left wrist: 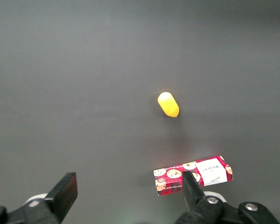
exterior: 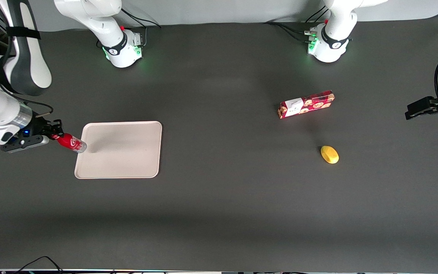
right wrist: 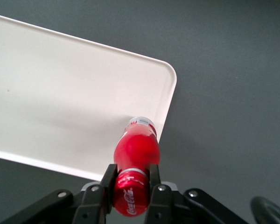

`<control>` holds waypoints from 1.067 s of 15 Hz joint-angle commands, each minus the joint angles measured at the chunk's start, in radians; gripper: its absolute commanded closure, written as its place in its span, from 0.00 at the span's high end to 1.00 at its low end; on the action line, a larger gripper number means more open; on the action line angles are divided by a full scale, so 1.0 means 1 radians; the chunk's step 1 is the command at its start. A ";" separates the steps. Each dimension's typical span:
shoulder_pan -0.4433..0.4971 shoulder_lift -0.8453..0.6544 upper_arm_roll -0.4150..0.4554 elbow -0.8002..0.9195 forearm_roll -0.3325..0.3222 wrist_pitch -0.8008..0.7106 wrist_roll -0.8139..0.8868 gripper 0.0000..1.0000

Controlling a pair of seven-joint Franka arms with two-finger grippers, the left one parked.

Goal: Place coke bottle on tray
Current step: 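Carry the held bottle onto the white tray near its corner, then open the right gripper, release the bottle and withdraw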

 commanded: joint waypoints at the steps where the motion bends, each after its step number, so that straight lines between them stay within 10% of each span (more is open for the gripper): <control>1: 0.011 -0.026 -0.004 -0.051 0.040 0.054 -0.028 0.00; 12: 0.011 0.058 -0.004 -0.053 0.069 0.132 -0.029 0.00; 16: 0.011 0.066 -0.002 -0.051 0.069 0.142 -0.029 0.42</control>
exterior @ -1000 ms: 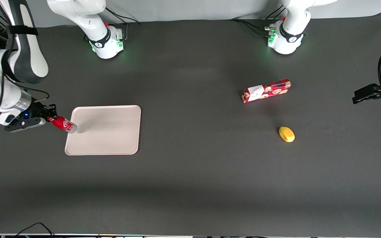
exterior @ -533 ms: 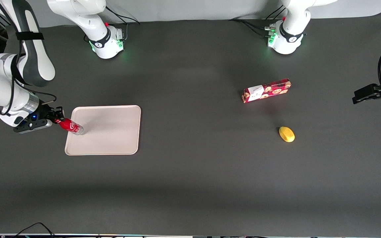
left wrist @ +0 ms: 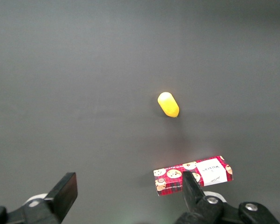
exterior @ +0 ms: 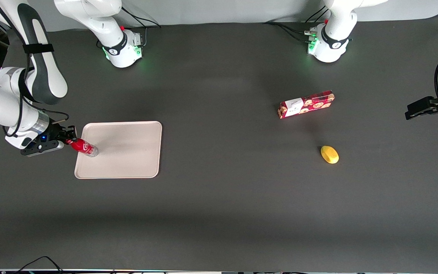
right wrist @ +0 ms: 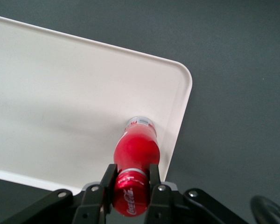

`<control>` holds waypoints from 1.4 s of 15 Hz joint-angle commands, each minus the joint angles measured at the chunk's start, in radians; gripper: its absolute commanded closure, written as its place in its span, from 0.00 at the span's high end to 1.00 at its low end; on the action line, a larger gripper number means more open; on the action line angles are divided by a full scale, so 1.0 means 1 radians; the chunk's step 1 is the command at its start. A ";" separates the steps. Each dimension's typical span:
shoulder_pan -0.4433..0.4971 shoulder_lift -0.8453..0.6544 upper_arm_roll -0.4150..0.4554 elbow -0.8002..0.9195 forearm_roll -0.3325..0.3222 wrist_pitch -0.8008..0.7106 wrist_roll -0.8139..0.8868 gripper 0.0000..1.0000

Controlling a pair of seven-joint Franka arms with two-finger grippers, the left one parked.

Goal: Place coke bottle on tray
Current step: 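Open the right gripper, release the bottle and withdraw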

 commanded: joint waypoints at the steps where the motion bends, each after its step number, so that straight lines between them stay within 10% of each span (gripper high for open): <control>1: 0.005 -0.003 -0.006 0.004 0.019 0.015 -0.027 0.69; 3: 0.005 0.001 -0.006 0.007 0.031 0.013 -0.026 1.00; 21: 0.017 -0.010 0.177 0.731 0.036 -0.622 0.384 1.00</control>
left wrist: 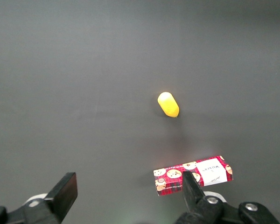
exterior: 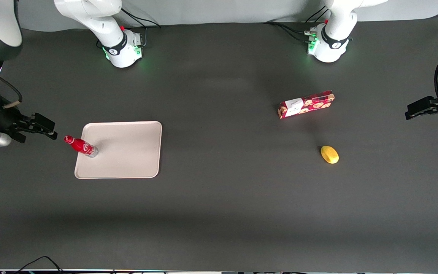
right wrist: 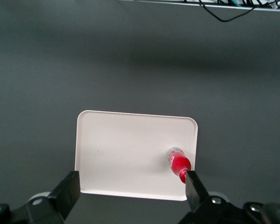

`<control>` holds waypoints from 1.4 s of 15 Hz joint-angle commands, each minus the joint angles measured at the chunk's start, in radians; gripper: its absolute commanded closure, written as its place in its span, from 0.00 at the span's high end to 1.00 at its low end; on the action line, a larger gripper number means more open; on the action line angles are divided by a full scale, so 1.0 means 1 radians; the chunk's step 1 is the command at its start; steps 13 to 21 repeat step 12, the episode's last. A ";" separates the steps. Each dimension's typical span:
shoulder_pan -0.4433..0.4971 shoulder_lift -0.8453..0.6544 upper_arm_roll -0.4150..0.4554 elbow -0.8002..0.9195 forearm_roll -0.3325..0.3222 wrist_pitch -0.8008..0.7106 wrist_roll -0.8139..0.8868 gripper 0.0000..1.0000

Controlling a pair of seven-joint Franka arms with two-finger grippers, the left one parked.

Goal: Place coke bottle on tray
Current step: 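Open the right gripper, release the bottle and withdraw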

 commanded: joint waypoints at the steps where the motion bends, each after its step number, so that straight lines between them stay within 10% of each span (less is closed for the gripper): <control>1: -0.001 0.023 0.021 0.116 0.014 -0.121 0.072 1.00; 21: -0.016 0.034 0.015 0.140 0.004 -0.200 0.118 1.00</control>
